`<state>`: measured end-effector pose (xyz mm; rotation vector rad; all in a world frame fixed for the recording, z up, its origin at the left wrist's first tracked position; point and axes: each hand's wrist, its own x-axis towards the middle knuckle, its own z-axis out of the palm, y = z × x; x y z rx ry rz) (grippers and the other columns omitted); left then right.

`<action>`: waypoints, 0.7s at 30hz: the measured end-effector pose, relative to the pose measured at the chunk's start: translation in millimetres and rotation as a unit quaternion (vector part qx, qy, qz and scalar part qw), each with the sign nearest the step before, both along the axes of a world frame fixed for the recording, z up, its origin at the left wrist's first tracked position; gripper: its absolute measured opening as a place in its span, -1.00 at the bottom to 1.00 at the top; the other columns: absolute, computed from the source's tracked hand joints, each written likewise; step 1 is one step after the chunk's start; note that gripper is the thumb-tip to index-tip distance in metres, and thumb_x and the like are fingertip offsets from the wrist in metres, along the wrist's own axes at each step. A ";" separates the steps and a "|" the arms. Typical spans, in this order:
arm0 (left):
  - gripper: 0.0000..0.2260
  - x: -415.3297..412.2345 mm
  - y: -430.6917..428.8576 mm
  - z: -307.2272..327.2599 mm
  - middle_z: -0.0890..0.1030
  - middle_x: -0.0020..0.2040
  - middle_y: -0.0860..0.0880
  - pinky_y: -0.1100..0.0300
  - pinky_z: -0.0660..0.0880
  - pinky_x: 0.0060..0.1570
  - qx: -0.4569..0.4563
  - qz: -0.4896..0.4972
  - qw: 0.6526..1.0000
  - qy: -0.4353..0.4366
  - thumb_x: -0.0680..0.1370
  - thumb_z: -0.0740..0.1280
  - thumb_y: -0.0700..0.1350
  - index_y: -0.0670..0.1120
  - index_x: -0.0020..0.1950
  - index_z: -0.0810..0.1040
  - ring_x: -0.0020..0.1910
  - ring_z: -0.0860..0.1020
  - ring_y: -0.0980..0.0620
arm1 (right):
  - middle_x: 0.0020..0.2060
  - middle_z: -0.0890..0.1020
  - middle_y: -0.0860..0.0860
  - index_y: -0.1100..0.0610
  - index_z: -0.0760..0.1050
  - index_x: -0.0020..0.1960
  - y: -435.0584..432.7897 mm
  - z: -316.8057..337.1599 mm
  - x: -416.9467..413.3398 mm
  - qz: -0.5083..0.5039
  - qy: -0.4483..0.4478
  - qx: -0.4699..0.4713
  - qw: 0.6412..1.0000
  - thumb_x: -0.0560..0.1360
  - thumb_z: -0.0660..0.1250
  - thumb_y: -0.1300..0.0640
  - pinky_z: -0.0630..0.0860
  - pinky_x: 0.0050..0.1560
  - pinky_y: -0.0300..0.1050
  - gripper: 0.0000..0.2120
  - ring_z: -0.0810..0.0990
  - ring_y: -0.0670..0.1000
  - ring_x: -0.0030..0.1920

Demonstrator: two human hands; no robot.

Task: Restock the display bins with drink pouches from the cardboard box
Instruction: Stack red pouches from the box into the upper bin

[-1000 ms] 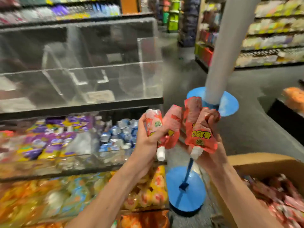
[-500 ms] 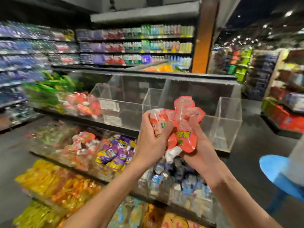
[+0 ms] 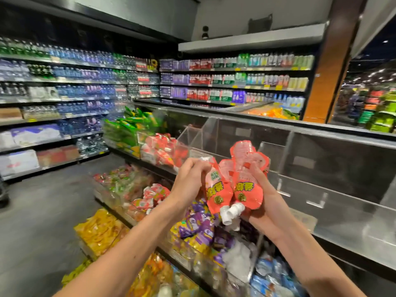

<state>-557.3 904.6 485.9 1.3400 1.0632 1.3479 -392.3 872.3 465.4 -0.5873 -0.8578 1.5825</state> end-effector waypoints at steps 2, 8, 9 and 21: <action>-0.84 -28.1 23.7 1.2 0.39 -0.53 0.09 0.23 0.30 -0.51 -0.020 -0.029 0.999 -0.005 0.55 0.25 -0.17 -0.07 -0.23 0.41 -0.54 0.36 0.06 | 0.18 0.60 0.29 0.28 0.44 0.40 23.2 -1.3 -19.6 0.013 0.008 0.015 1.000 0.10 0.70 -0.15 0.63 -0.14 0.03 0.01 0.68 0.20 -0.02; -0.79 -119.9 123.3 12.8 0.52 -0.37 -0.05 0.18 0.46 -0.51 0.000 -0.146 0.989 0.006 0.54 0.19 -0.27 -0.11 0.02 0.59 -0.48 0.48 0.06 | 0.21 0.60 0.30 0.28 0.42 0.41 113.1 8.1 -101.6 -0.014 -0.006 0.050 0.999 0.49 0.32 -0.07 0.65 -0.01 0.17 -0.39 0.66 0.22 0.07; -0.77 -136.3 145.5 19.1 0.54 -0.32 -0.10 0.18 0.48 -0.50 0.003 -0.153 0.988 0.016 0.53 0.18 -0.28 -0.11 0.02 0.61 -0.44 0.50 0.03 | 0.27 0.55 0.32 0.26 0.40 0.43 133.0 11.6 -117.6 -0.035 -0.026 0.050 0.998 0.53 0.30 -0.07 0.60 0.11 0.27 -0.41 0.61 0.25 0.15; -0.78 -215.2 356.0 79.7 0.63 -0.16 -0.04 0.12 0.65 -0.24 0.100 -0.142 0.983 0.055 0.46 0.41 -0.31 -0.05 -0.04 0.49 -0.20 0.66 0.02 | 0.13 0.66 0.12 0.13 0.67 0.07 260.6 88.9 -158.5 -0.247 -0.041 0.116 0.961 0.45 0.26 -0.11 0.58 0.14 0.03 -0.60 0.67 0.06 0.00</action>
